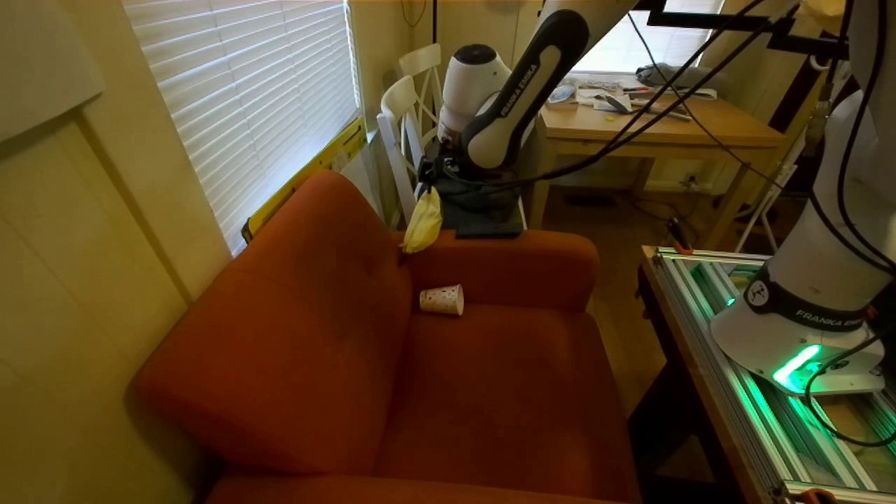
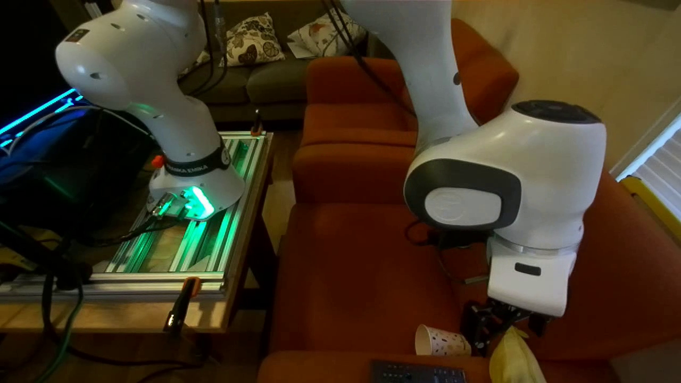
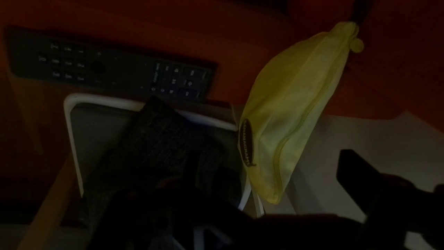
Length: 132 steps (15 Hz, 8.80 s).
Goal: Put the yellow bag on the top of the headrest
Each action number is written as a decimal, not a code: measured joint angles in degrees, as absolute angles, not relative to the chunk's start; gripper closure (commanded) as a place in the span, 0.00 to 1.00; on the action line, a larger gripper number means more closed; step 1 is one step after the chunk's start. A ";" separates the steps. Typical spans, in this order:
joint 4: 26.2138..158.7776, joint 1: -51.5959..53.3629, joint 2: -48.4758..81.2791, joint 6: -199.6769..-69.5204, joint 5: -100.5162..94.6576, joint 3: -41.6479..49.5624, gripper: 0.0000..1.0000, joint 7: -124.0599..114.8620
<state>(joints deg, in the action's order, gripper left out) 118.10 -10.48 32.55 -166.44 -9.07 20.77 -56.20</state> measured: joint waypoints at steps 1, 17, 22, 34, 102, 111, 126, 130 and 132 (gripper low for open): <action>117.34 -10.55 33.46 -166.56 -7.61 20.79 0.00 -55.25; 106.79 -12.77 45.28 -164.78 10.66 20.96 0.00 -53.55; 103.04 -15.47 47.40 -162.85 12.50 17.53 0.00 -53.10; 98.38 -17.81 51.17 -162.84 14.08 14.79 0.96 -52.07; 85.76 -5.00 31.76 -135.20 26.91 2.14 0.97 -44.54; 78.72 -4.99 39.17 -141.68 29.09 -0.62 0.97 -44.84; 75.95 -4.98 42.98 -150.25 29.20 -1.81 0.02 -45.37; 77.23 -4.76 41.49 -149.63 28.95 -1.03 0.00 -45.55; 78.85 -4.37 39.92 -149.34 28.54 -0.10 0.00 -45.59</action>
<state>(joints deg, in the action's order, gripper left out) 78.85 -4.37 39.92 -149.34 28.54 -0.10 -45.59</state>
